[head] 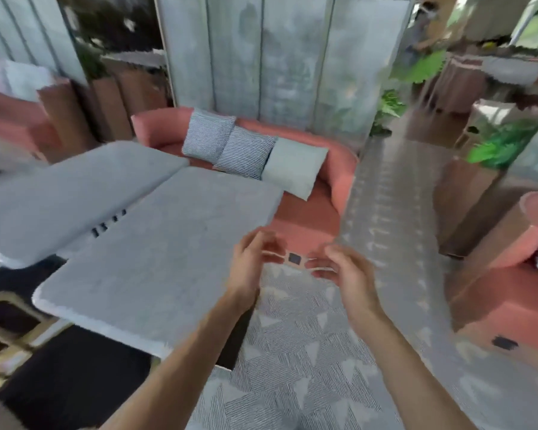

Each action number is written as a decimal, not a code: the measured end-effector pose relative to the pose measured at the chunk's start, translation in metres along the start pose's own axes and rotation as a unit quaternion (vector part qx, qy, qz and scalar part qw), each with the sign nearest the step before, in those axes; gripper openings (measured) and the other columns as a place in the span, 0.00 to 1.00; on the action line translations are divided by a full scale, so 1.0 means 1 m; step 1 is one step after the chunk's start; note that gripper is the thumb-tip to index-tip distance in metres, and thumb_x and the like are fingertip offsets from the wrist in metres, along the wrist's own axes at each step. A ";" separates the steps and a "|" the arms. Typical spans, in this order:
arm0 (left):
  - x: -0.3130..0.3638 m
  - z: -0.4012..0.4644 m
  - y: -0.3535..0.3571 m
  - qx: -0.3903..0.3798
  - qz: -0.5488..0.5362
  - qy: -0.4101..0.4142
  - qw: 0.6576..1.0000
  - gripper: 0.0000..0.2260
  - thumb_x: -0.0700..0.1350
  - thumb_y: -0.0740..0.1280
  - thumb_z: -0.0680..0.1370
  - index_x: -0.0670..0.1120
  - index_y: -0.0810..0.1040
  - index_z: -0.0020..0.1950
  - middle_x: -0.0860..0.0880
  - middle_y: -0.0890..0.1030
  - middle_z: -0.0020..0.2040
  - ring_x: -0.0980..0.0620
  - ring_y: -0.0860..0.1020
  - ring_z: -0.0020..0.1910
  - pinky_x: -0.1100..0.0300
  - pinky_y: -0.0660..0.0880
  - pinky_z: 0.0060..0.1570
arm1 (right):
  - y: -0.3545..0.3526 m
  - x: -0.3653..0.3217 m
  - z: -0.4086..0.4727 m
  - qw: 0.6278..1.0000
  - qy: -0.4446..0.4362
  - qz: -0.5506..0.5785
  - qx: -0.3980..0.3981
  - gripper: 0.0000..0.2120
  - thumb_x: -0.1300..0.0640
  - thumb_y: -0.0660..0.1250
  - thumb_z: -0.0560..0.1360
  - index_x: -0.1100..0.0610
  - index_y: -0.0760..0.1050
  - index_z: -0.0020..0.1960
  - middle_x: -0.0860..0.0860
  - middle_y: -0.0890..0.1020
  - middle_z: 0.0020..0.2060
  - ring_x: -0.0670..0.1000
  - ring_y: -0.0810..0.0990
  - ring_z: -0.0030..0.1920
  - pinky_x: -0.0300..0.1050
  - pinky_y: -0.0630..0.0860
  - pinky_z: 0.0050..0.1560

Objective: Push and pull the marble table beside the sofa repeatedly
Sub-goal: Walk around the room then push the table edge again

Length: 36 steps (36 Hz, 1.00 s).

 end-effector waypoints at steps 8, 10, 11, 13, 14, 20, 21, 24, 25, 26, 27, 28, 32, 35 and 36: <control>-0.054 0.084 0.005 0.150 -0.035 -0.027 0.988 0.09 0.39 0.61 0.77 0.39 0.80 0.43 0.44 0.81 0.38 0.44 0.78 0.39 0.53 0.75 0.43 | 0.022 0.040 0.120 0.990 0.059 0.003 -0.125 0.11 0.58 0.63 0.76 0.60 0.84 0.45 0.61 0.87 0.44 0.59 0.86 0.43 0.44 0.81 0.39; -0.064 0.091 -0.005 0.196 -0.036 -0.040 0.979 0.10 0.37 0.60 0.78 0.39 0.79 0.43 0.43 0.80 0.38 0.44 0.77 0.38 0.53 0.74 0.42 | 0.025 0.055 0.143 0.986 0.081 -0.014 -0.143 0.11 0.60 0.62 0.78 0.59 0.84 0.45 0.61 0.87 0.44 0.58 0.86 0.43 0.46 0.81 0.41; -0.068 0.091 -0.013 0.225 -0.038 -0.044 0.973 0.10 0.36 0.59 0.79 0.39 0.79 0.42 0.43 0.79 0.37 0.44 0.77 0.37 0.54 0.74 0.40 | 0.030 0.063 0.153 0.983 0.093 -0.018 -0.157 0.11 0.60 0.62 0.78 0.61 0.83 0.47 0.61 0.87 0.44 0.58 0.86 0.43 0.47 0.81 0.41; -0.072 0.089 -0.035 0.276 -0.039 -0.042 0.959 0.10 0.35 0.59 0.79 0.39 0.79 0.42 0.43 0.79 0.37 0.46 0.77 0.35 0.56 0.74 0.38 | 0.045 0.076 0.170 0.975 0.109 -0.024 -0.192 0.12 0.60 0.62 0.77 0.65 0.82 0.49 0.61 0.86 0.44 0.57 0.85 0.42 0.47 0.81 0.41; -0.075 0.086 -0.047 0.301 -0.037 -0.041 0.952 0.10 0.35 0.59 0.79 0.38 0.79 0.42 0.43 0.79 0.37 0.47 0.77 0.34 0.56 0.74 0.37 | 0.055 0.083 0.177 0.969 0.117 -0.027 -0.215 0.11 0.60 0.62 0.77 0.65 0.81 0.48 0.59 0.87 0.42 0.56 0.85 0.41 0.45 0.81 0.39; -0.093 0.037 -0.115 0.460 -0.013 -0.034 0.887 0.11 0.38 0.60 0.79 0.41 0.81 0.42 0.45 0.83 0.39 0.48 0.80 0.36 0.54 0.77 0.40 | 0.105 0.117 0.184 0.915 0.154 -0.043 -0.371 0.11 0.62 0.61 0.79 0.60 0.82 0.45 0.57 0.87 0.42 0.53 0.85 0.40 0.43 0.79 0.40; -0.096 0.027 -0.120 0.485 -0.012 -0.032 0.874 0.11 0.38 0.60 0.79 0.41 0.81 0.43 0.45 0.83 0.40 0.47 0.80 0.38 0.53 0.77 0.41 | 0.111 0.121 0.184 0.904 0.158 -0.044 -0.395 0.11 0.62 0.61 0.79 0.60 0.81 0.46 0.58 0.87 0.43 0.53 0.85 0.41 0.43 0.80 0.41; -0.103 0.002 -0.127 0.543 -0.002 -0.016 0.840 0.11 0.39 0.60 0.79 0.42 0.81 0.44 0.45 0.84 0.43 0.47 0.81 0.41 0.51 0.78 0.43 | 0.125 0.138 0.187 0.875 0.171 -0.047 -0.450 0.11 0.62 0.60 0.79 0.60 0.81 0.46 0.58 0.87 0.43 0.54 0.85 0.42 0.45 0.80 0.42; -0.106 -0.006 -0.126 0.562 0.002 -0.014 0.827 0.11 0.40 0.60 0.80 0.42 0.81 0.45 0.44 0.84 0.44 0.47 0.81 0.41 0.51 0.78 0.43 | 0.129 0.144 0.187 0.863 0.175 -0.055 -0.470 0.11 0.63 0.60 0.79 0.60 0.81 0.46 0.58 0.87 0.43 0.55 0.85 0.41 0.46 0.79 0.42; -0.108 -0.014 -0.125 0.579 0.008 -0.012 0.815 0.11 0.40 0.60 0.80 0.42 0.81 0.46 0.44 0.84 0.45 0.47 0.81 0.42 0.51 0.78 0.44 | 0.131 0.149 0.187 0.854 0.174 -0.064 -0.487 0.10 0.63 0.60 0.79 0.60 0.81 0.45 0.59 0.86 0.44 0.55 0.84 0.41 0.46 0.79 0.42; -0.109 -0.020 -0.123 0.593 0.015 -0.010 0.805 0.10 0.40 0.60 0.80 0.42 0.81 0.47 0.45 0.84 0.46 0.48 0.81 0.43 0.51 0.78 0.44 | 0.134 0.155 0.189 0.846 0.174 -0.073 -0.498 0.10 0.63 0.60 0.79 0.60 0.80 0.45 0.61 0.86 0.44 0.55 0.84 0.41 0.47 0.78 0.43; -0.111 -0.025 -0.122 0.604 0.024 -0.011 0.797 0.10 0.40 0.60 0.80 0.43 0.81 0.47 0.46 0.84 0.46 0.48 0.81 0.44 0.51 0.78 0.45 | 0.135 0.163 0.191 0.841 0.173 -0.087 -0.505 0.10 0.63 0.61 0.79 0.60 0.80 0.44 0.62 0.85 0.45 0.55 0.83 0.41 0.48 0.77 0.44; -0.127 -0.041 -0.123 0.629 0.096 -0.047 0.770 0.10 0.41 0.61 0.81 0.49 0.81 0.48 0.48 0.83 0.52 0.48 0.80 0.51 0.50 0.76 0.53 | 0.138 0.208 0.192 0.806 0.153 -0.183 -0.541 0.10 0.60 0.62 0.79 0.63 0.82 0.49 0.59 0.86 0.48 0.55 0.84 0.47 0.54 0.78 0.53; -0.145 -0.043 -0.134 0.627 0.158 -0.087 0.758 0.09 0.43 0.61 0.81 0.50 0.82 0.55 0.50 0.81 0.57 0.52 0.78 0.55 0.54 0.74 0.58 | 0.145 0.241 0.187 0.766 0.107 -0.259 -0.578 0.09 0.55 0.64 0.79 0.56 0.82 0.50 0.51 0.85 0.46 0.51 0.82 0.49 0.43 0.77 0.50; -0.151 -0.042 -0.140 0.621 0.184 -0.104 0.755 0.10 0.44 0.62 0.81 0.49 0.81 0.58 0.50 0.81 0.58 0.54 0.78 0.54 0.55 0.73 0.58 | 0.150 0.251 0.185 0.748 0.079 -0.286 -0.593 0.09 0.52 0.64 0.79 0.53 0.82 0.51 0.48 0.84 0.46 0.47 0.81 0.47 0.36 0.74 0.45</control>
Point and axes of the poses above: each hand's wrist, its own z-axis towards the middle knuckle, its own y-axis out of the palm, x = y × z, the point moved 10 cm from there along z, towards the middle knuckle
